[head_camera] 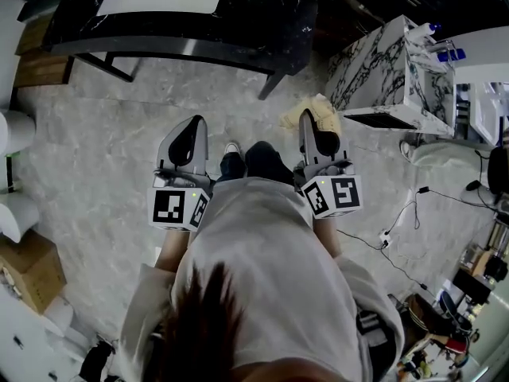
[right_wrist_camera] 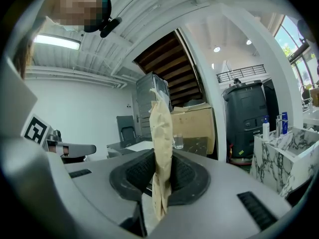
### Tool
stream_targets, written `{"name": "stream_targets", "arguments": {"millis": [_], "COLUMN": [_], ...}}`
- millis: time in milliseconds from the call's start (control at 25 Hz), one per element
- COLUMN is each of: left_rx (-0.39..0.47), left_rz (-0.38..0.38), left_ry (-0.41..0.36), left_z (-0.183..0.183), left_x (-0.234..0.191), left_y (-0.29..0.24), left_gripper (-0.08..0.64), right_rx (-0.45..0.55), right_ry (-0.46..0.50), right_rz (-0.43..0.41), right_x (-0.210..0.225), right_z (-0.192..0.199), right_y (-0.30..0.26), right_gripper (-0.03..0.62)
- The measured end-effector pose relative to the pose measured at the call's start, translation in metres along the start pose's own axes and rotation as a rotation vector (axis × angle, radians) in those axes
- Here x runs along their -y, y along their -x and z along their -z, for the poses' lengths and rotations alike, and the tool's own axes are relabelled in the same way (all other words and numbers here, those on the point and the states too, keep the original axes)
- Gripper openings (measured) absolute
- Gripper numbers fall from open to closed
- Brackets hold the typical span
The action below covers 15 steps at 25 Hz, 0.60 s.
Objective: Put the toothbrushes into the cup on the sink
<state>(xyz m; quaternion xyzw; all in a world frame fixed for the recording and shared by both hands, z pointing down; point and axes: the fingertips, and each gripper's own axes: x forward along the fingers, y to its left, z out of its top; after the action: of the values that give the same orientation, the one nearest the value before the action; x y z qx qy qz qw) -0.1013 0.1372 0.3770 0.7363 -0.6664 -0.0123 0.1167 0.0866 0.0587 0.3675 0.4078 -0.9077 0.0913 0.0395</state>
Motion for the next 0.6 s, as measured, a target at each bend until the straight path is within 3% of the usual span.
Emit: {"name": "stream_targets", "arguments": {"millis": [600], "left_rx": [-0.048], "left_rz": [0.000], "left_ry": [0.037], "left_z": [0.006], "left_x": [-0.015], "left_y": [-0.050], "left_gripper": [0.009], "right_rx": [-0.042], "right_ry": [-0.034], "right_rz": [-0.005], "right_x": [0.023], "right_z": [0.002], "right_y": [-0.046], "right_gripper": [0.057]}}
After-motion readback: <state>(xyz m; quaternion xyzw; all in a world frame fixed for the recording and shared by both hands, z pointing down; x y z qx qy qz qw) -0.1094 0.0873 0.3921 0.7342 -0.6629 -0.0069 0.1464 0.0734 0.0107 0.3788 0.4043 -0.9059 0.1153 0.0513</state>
